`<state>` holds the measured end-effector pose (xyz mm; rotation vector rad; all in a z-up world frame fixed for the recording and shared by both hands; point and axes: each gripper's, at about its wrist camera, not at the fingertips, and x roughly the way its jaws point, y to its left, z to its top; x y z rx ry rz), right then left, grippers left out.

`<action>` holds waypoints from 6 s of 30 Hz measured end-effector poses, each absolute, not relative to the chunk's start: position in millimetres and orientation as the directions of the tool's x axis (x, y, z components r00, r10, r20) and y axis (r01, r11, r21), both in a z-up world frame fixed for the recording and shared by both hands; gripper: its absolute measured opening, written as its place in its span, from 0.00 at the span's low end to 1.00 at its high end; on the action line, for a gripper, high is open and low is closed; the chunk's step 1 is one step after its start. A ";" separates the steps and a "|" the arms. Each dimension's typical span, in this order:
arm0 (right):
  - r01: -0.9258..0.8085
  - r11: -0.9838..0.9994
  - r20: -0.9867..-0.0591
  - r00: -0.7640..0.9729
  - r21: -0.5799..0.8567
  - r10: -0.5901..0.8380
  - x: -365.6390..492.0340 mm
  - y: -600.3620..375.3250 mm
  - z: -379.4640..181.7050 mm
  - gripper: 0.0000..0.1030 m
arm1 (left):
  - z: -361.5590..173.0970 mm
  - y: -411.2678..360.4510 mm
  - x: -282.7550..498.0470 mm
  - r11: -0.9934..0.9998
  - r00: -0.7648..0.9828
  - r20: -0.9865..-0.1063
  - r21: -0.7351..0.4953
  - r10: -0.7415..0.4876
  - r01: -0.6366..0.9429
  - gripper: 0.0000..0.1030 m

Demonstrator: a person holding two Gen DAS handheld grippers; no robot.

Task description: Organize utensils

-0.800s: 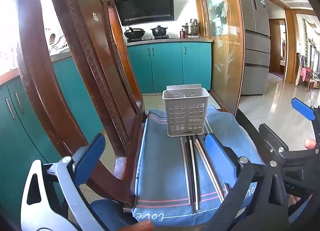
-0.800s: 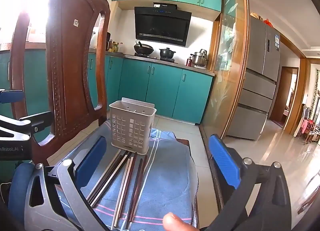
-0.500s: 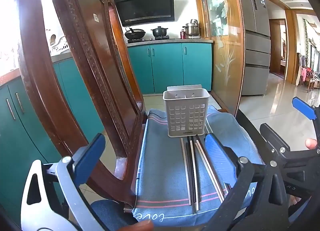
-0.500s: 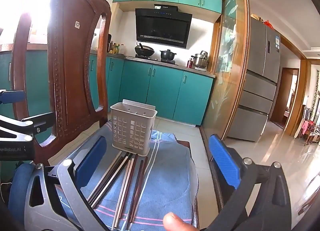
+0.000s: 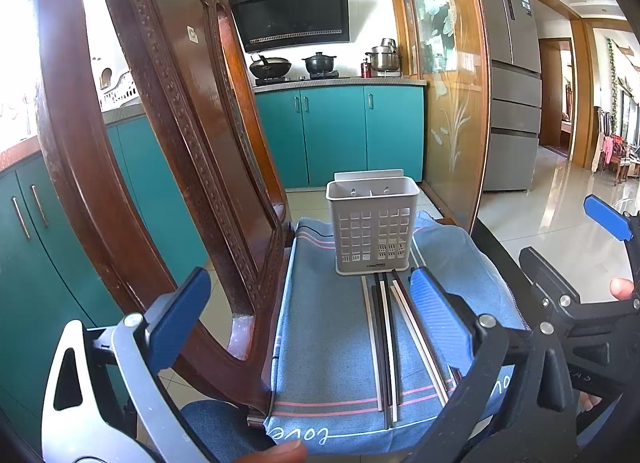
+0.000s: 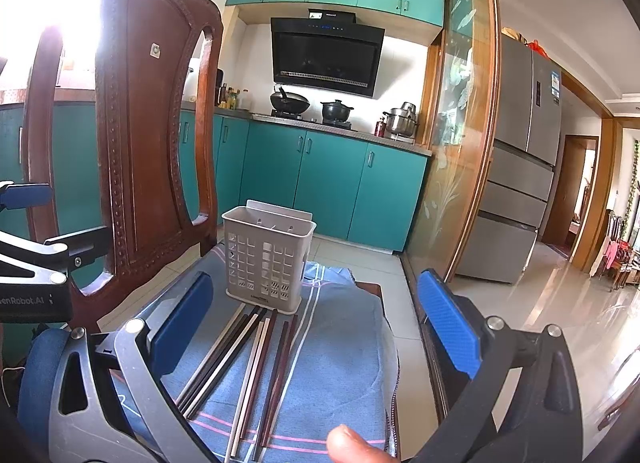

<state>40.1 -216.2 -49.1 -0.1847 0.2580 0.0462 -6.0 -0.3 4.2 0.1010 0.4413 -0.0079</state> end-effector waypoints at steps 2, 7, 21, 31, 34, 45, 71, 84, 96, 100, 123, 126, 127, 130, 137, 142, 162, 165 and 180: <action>-0.067 0.983 -0.257 0.966 -0.172 0.021 39.4 -217.2 -49.1 0.97 | 4.3 -0.5 -5.9 0.995 0.905 -0.426 0.095 0.015 0.029 0.97; -0.063 0.982 -0.251 0.968 -0.177 0.017 37.3 -216.8 -48.8 0.97 | 5.2 -1.3 -7.1 0.995 0.906 -0.423 0.095 0.009 0.034 0.97; -0.063 0.984 -0.251 0.968 -0.168 0.019 37.8 -219.4 -49.4 0.97 | 5.6 -3.6 -6.0 0.994 0.907 -0.421 0.107 0.014 0.034 0.97; -0.065 0.983 -0.249 0.968 -0.170 0.021 39.0 -218.8 -48.7 0.97 | 5.8 -3.8 -6.2 0.993 0.908 -0.419 0.109 0.010 0.039 0.97; -0.066 0.983 -0.246 0.969 -0.171 0.022 39.3 -217.9 -47.7 0.97 | 6.4 -2.8 -6.2 0.993 0.908 -0.418 0.109 0.009 0.040 0.97; -0.070 0.981 -0.241 0.970 -0.179 0.025 36.1 -214.5 -45.2 0.97 | 6.7 -3.0 -6.5 0.993 0.907 -0.421 0.108 0.007 0.043 0.97; -0.069 0.981 -0.239 0.971 -0.181 0.025 36.3 -212.8 -44.9 0.97 | 4.3 -5.4 -7.4 0.993 0.906 -0.423 0.111 0.007 0.044 0.97; -0.052 0.979 -0.274 0.962 -0.198 -0.004 46.9 -218.5 -50.9 0.97 | -8.1 -11.0 2.0 0.990 0.878 -0.479 0.123 0.004 0.063 0.97; 0.023 0.970 -0.375 0.920 -0.242 -0.115 73.6 -235.6 -62.9 0.97 | -15.5 -13.2 7.3 0.991 0.857 -0.515 0.114 -0.004 0.073 0.97; 0.026 0.971 -0.412 0.903 -0.238 -0.125 79.4 -237.6 -69.9 0.97 | -19.8 -14.0 11.3 0.991 0.845 -0.535 0.105 -0.012 0.081 0.97; 0.003 0.989 -0.485 0.871 -0.151 -0.076 91.1 -225.6 -56.3 0.97 | -28.3 -13.7 21.1 0.993 0.815 -0.579 0.083 -0.019 0.082 0.97; 0.002 0.989 -0.486 0.871 -0.150 -0.076 91.4 -225.5 -56.2 0.97 | -28.7 -16.0 21.8 0.992 0.814 -0.581 0.086 -0.023 0.090 0.97; 0.002 0.989 -0.486 0.871 -0.149 -0.076 91.4 -225.4 -56.4 0.97 | -29.2 -16.7 22.0 0.992 0.813 -0.582 0.087 -0.024 0.092 0.97; 0.002 0.989 -0.489 0.869 -0.146 -0.074 91.8 -225.7 -56.3 0.97 | -31.5 -16.3 23.7 0.992 0.807 -0.590 0.086 -0.024 0.092 0.97; 0.007 0.991 -0.500 0.863 -0.136 -0.074 94.3 -228.7 -57.4 0.97 | -36.4 -17.6 24.5 0.991 0.799 -0.601 0.097 -0.015 0.091 0.97; 0.008 0.991 -0.501 0.862 -0.134 -0.075 95.8 -228.4 -58.9 0.97 | -38.6 -17.4 25.9 0.991 0.799 -0.601 0.103 -0.004 0.082 0.97; -0.138 0.981 -0.859 0.476 0.137 0.187 268.0 -231.7 -183.4 0.24 | -129.7 -27.3 217.9 0.980 0.509 -0.852 -0.025 -0.123 0.196 0.32; -0.143 0.980 -0.884 0.430 0.135 0.185 285.7 -228.4 -197.4 0.23 | -141.4 -42.0 242.0 0.975 0.493 -0.861 -0.013 -0.124 0.222 0.32; -0.237 0.968 -0.892 0.413 0.089 0.183 311.2 -215.2 -201.8 0.10 | -189.8 -57.4 282.1 0.979 0.476 -0.872 -0.020 -0.117 0.203 0.33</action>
